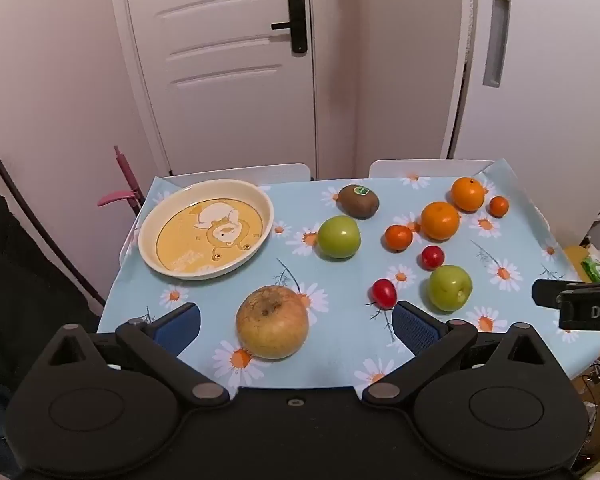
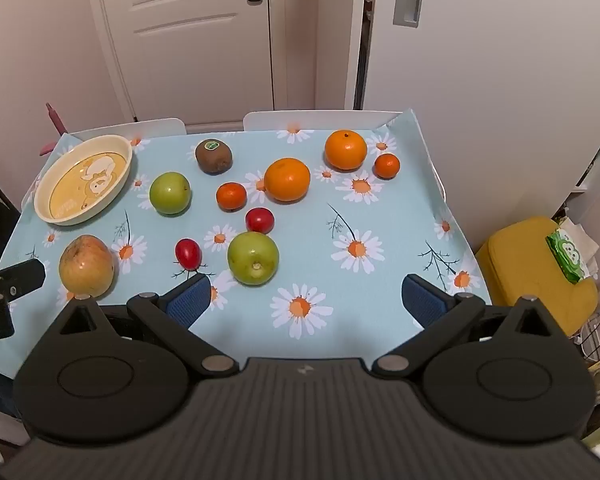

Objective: Organize fruits

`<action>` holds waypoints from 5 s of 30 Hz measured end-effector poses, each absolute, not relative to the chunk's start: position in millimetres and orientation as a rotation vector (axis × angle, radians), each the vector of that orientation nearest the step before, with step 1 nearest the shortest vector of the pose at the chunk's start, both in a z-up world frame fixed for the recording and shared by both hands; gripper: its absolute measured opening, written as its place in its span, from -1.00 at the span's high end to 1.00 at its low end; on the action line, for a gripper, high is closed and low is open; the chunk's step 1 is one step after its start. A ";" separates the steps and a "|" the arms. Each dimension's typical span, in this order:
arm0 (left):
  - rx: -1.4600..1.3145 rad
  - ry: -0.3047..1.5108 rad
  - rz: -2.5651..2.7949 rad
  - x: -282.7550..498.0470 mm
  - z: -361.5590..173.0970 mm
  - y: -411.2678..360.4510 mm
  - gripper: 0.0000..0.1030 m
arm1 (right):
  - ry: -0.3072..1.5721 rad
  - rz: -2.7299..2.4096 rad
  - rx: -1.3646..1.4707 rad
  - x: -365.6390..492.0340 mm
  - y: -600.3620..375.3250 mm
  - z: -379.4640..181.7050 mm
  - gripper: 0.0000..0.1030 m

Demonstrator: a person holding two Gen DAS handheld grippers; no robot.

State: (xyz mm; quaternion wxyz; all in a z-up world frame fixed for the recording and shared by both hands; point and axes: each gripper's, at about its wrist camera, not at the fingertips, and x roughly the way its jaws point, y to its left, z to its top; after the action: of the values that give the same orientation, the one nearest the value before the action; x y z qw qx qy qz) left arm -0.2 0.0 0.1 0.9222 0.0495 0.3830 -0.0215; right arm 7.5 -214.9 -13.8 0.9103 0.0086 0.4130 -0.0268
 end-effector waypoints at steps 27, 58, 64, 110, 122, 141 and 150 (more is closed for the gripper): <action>0.094 0.778 -0.027 12.0 -1.0 -1.3 -1.00 | 0.838 -0.043 0.013 14.8 -211.4 -15.9 -1.00; 0.079 0.762 -0.010 6.9 0.7 3.6 -1.00 | 0.820 -0.033 0.010 9.1 -209.1 -12.0 -1.00; 0.077 0.757 -0.006 5.2 1.9 3.3 -1.00 | 0.820 -0.033 0.011 8.9 -209.5 -11.7 -1.00; 0.044 0.789 0.051 10.9 -21.0 3.6 -1.00 | 0.853 0.061 -0.043 25.9 -209.7 -31.9 -1.00; 0.053 0.815 0.130 38.5 -83.9 5.6 -0.95 | 0.914 0.184 -0.099 65.1 -205.7 -99.4 -1.00; -0.029 0.816 0.181 73.6 -128.4 11.9 -0.51 | 0.882 0.254 -0.102 96.5 -193.9 -134.4 -0.93; -0.018 0.806 0.173 71.4 -128.6 11.1 -0.50 | 0.886 0.262 -0.094 104.4 -193.6 -136.3 -0.63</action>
State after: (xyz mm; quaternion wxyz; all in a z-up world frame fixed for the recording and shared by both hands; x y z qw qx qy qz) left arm 71.4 11.1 -128.6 0.9162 -0.0090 0.3916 0.0842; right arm 104.4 -193.6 -136.3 0.8941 -0.0453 0.4273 0.1261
